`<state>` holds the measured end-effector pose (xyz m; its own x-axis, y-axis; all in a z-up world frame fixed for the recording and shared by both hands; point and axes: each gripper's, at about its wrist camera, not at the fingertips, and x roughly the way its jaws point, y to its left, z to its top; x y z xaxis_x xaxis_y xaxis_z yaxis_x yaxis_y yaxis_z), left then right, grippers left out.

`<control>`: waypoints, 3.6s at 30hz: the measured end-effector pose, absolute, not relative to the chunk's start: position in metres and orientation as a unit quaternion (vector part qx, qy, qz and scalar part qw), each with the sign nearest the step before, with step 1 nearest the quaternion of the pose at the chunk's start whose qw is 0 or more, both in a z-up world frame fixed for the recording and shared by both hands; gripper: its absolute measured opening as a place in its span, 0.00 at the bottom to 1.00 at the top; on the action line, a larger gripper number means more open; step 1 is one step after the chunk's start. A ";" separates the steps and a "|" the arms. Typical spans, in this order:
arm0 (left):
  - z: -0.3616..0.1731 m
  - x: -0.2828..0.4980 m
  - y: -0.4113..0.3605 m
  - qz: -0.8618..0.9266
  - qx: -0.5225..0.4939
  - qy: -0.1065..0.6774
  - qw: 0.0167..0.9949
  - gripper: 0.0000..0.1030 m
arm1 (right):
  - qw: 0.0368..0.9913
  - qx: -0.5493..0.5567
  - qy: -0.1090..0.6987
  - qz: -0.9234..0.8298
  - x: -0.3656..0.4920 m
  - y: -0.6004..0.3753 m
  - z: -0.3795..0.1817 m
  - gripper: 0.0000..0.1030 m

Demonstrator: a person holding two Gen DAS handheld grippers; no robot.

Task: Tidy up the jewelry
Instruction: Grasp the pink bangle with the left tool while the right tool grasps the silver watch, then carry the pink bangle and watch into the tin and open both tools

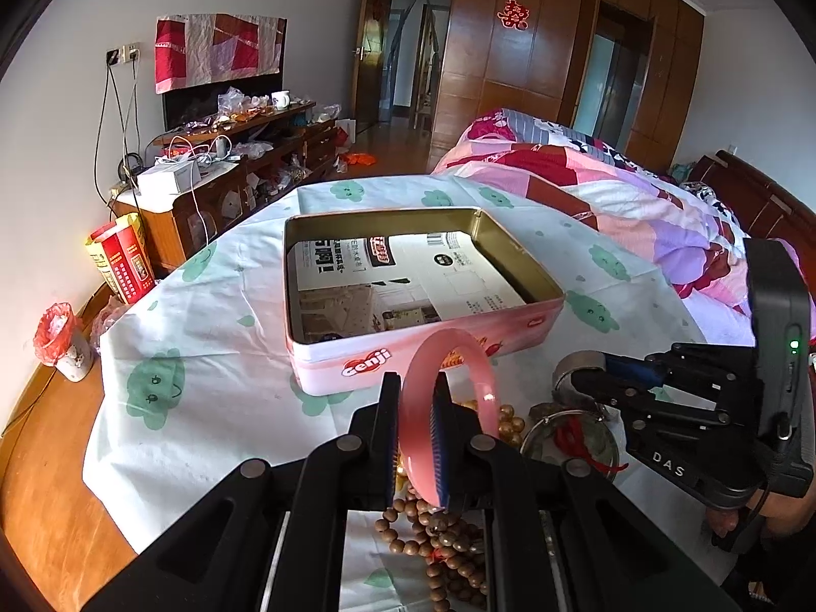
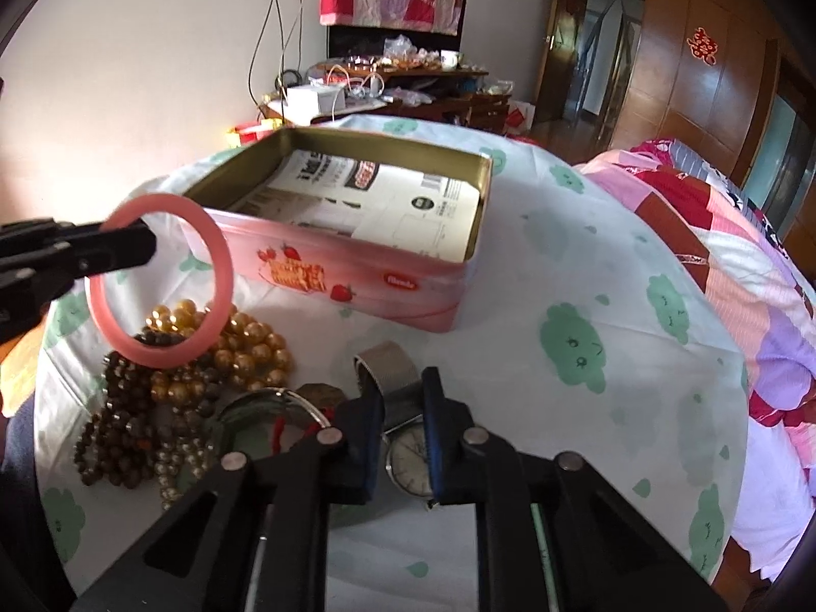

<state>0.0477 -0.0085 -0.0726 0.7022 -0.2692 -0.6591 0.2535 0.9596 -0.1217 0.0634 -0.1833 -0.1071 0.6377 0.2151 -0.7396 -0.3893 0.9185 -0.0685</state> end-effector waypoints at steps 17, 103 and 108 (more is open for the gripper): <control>-0.048 0.048 -0.007 -0.146 -0.006 0.331 0.932 0.09 | 0.932 -0.061 0.317 0.167 0.051 -0.192 -0.065 0.16; -0.062 0.161 -0.010 -0.067 0.072 0.337 0.937 0.69 | 0.919 -0.110 0.359 0.120 0.189 -0.150 -0.072 0.26; -0.059 0.146 0.000 -0.064 0.051 0.336 0.938 0.69 | 0.924 -0.104 0.347 0.120 0.175 -0.156 -0.065 0.45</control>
<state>0.1464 -0.0001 -0.0592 0.7657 -0.0861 -0.6374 0.1548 0.9865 0.0526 0.1754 -0.1557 -0.0649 0.7304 0.1498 -0.6664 -0.2937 0.9497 -0.1084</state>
